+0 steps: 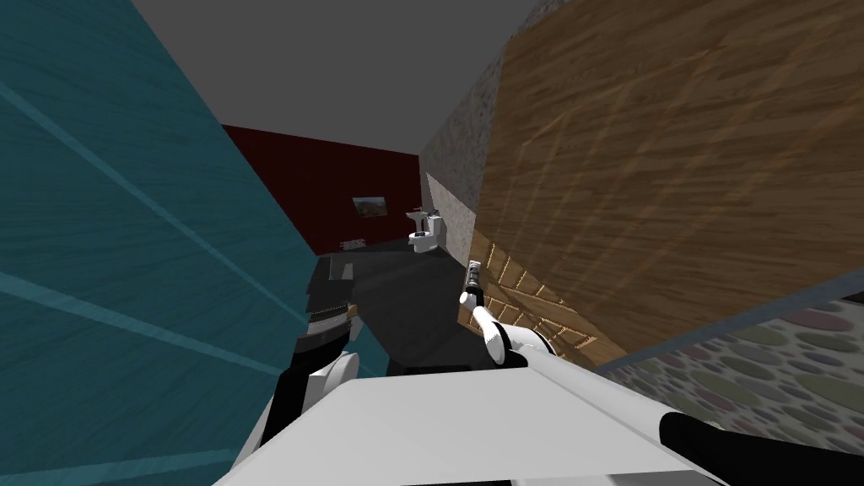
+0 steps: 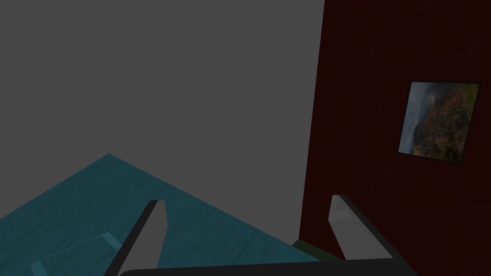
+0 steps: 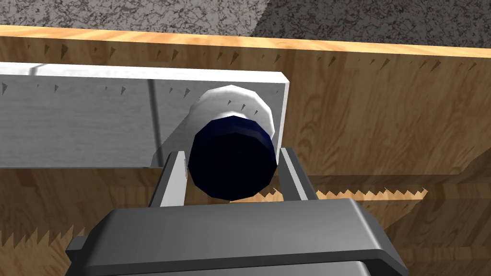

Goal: Push the door open

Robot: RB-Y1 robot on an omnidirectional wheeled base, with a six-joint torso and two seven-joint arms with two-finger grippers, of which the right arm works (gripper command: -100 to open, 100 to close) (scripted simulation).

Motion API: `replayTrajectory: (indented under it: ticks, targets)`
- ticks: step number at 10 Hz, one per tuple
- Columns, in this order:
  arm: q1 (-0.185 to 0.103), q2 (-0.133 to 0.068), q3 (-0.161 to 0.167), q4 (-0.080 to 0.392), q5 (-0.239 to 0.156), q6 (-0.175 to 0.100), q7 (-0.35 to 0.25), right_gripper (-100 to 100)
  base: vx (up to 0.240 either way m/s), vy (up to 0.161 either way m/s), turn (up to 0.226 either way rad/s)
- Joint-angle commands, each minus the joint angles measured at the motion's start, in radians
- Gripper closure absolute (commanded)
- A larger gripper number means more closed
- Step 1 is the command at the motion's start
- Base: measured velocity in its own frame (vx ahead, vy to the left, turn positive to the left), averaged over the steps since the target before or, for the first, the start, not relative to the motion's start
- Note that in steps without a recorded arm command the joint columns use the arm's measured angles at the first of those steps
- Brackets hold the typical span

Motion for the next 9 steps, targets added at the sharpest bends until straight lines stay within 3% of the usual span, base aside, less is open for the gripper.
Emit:
replayTrajectory:
  ticks: [1,3,7,9]
  targets:
    - [-0.003,-0.022,-0.030,0.013,-0.022,-0.031,0.022,100,0.087,0.003,-0.020]
    - [-0.006,-0.023,-0.043,0.015,-0.033,-0.041,0.035,100,0.179,-0.010,-0.038]
    - [-0.008,-0.021,-0.055,0.016,-0.043,-0.050,0.048,100,0.069,-0.011,0.000]
    - [-0.014,-0.004,-0.085,0.019,-0.067,-0.072,0.078,100,0.157,-0.009,-0.033]
